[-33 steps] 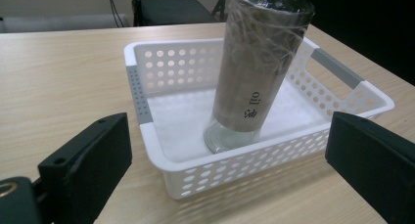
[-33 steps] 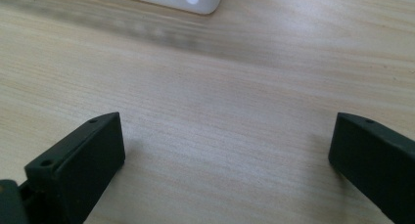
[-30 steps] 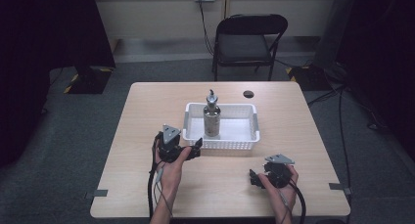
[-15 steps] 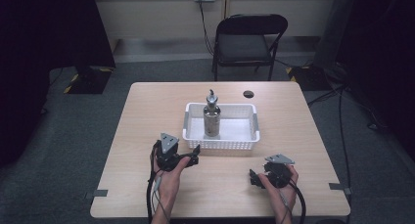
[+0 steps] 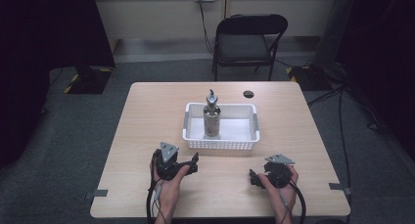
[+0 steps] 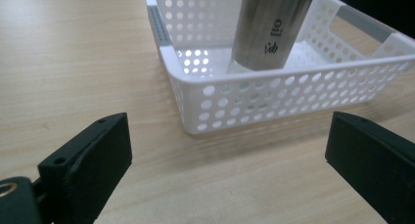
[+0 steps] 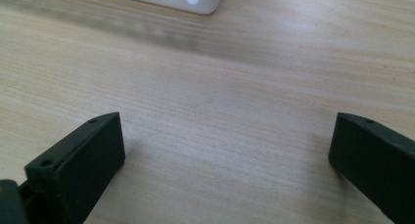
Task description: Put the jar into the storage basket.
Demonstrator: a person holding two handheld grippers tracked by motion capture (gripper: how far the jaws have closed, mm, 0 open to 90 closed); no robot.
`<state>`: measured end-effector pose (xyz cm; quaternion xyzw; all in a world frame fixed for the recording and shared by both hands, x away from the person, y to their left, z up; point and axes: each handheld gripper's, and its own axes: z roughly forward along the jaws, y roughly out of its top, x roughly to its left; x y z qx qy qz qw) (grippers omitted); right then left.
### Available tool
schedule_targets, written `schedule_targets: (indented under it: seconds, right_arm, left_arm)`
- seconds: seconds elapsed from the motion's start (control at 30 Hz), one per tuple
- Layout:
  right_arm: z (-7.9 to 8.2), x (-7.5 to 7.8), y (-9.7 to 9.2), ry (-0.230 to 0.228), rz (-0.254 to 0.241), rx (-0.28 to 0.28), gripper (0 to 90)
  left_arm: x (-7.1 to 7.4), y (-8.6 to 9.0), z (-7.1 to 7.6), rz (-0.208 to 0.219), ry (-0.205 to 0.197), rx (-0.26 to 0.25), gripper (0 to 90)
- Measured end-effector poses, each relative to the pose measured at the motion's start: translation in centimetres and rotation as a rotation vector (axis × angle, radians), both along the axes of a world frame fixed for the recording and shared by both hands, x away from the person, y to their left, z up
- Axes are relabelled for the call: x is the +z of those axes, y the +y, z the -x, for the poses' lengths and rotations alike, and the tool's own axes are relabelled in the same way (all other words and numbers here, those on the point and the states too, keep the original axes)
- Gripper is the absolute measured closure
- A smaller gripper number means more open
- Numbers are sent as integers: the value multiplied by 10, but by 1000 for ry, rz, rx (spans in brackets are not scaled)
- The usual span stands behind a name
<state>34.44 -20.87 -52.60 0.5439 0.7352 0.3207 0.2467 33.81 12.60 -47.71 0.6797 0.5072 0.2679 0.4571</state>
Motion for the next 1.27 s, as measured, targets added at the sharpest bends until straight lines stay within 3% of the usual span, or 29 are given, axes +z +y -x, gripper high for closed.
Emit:
schedule_targets:
  seconds: [0.13, 0.43, 0.53, 0.57, 0.63, 0.73, 0.8, 0.87, 0.97, 1.27]
  right_arm:
    - [0, 0, 0, 0, 0, 0, 0]
    - [0, 0, 0, 0, 0, 0, 0]
    - [0, 0, 0, 0, 0, 0, 0]
    - [0, 0, 0, 0, 0, 0, 0]
    - [0, 0, 0, 0, 0, 0, 0]
    - [0, 0, 0, 0, 0, 0, 0]
    - [0, 0, 0, 0, 0, 0, 0]
    - [0, 0, 0, 0, 0, 0, 0]
    - [0, 0, 0, 0, 0, 0, 0]
    - [0, 0, 0, 1, 0, 0, 0]
  left_arm:
    - [-12, -3, 0, -33, 29, -9, 42]
    - [-28, -2, 3, -17, 78, 4, 42]
    - [-33, -1, 4, -49, 110, 15, 42]
    - [-35, -2, 4, -78, 135, 48, 42]
    - [-39, -1, 3, -77, 174, 50, 42]
    - [-44, -1, 1, -113, 198, 72, 45]
    - [-44, -1, 0, -115, 202, 72, 46]
    - [-45, -2, -1, -149, 230, 84, 46]
    - [-46, -5, -2, -181, 232, 89, 41]
    - [-46, -6, -4, -184, 245, 105, 0]
